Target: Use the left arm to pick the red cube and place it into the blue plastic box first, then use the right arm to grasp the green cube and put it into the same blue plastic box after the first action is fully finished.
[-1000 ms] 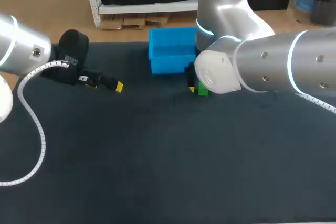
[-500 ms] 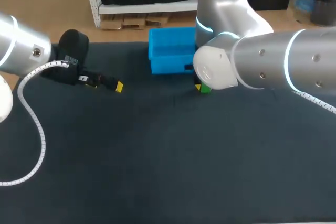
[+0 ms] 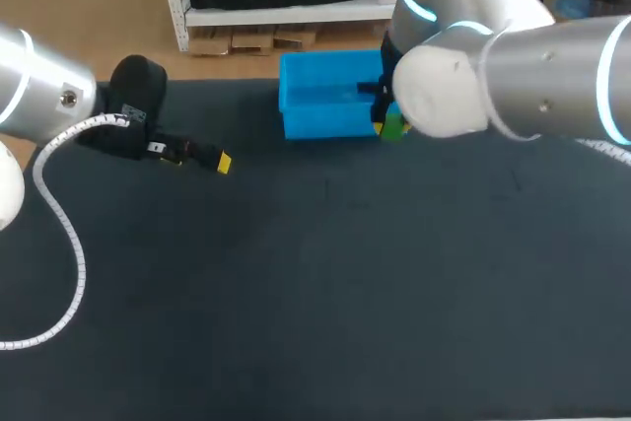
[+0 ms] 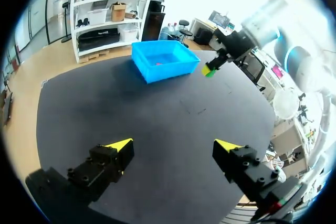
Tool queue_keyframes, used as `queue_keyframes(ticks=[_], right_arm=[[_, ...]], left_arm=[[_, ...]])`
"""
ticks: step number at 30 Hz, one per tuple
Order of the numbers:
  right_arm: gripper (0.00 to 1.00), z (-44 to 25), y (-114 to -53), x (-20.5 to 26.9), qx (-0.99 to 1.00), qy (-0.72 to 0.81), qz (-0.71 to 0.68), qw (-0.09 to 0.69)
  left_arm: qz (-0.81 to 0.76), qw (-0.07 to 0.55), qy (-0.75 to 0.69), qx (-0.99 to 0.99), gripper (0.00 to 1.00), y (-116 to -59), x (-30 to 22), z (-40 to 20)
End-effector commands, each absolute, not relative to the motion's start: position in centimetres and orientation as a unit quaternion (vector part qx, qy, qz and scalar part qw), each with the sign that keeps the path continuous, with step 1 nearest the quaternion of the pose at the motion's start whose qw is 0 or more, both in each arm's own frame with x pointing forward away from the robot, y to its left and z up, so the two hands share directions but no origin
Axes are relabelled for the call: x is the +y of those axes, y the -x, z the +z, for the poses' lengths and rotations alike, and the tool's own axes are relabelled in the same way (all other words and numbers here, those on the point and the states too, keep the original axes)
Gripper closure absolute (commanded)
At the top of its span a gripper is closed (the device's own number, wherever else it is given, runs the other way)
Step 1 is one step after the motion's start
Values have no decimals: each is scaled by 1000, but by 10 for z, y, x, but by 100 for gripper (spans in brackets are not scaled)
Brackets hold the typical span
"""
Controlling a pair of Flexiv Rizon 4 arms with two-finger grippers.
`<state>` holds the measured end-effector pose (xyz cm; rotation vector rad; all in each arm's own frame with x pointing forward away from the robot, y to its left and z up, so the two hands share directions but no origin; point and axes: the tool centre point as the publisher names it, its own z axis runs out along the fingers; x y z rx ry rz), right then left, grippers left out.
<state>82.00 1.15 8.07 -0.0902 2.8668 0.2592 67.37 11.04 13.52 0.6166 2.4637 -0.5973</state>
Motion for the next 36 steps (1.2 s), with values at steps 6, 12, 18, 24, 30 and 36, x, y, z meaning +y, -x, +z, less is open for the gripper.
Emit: queue_keyframes(ticks=[6, 12, 18, 24, 30, 36], right_arm=[[100, 156, -774, -11, 963, 26, 133, 235], [100, 165, -764, -14, 940, 33, 176, 291], [100, 151, -765, -7, 930, 38, 199, 306], [100, 151, -773, 5, 922, 49, 208, 324], [100, 155, -787, 18, 919, 54, 209, 330], [100, 156, -809, 25, 922, 50, 202, 326]], left_arm=[[-225, 265, -229, 909, 0, -673, 112, 135], [-225, 265, -229, 909, 0, -673, 112, 135], [-225, 265, -229, 909, 0, -673, 112, 135], [-225, 265, -229, 909, 0, -673, 112, 135], [-225, 265, -229, 909, 0, -673, 112, 135], [-225, 265, -229, 909, 0, -673, 112, 135]])
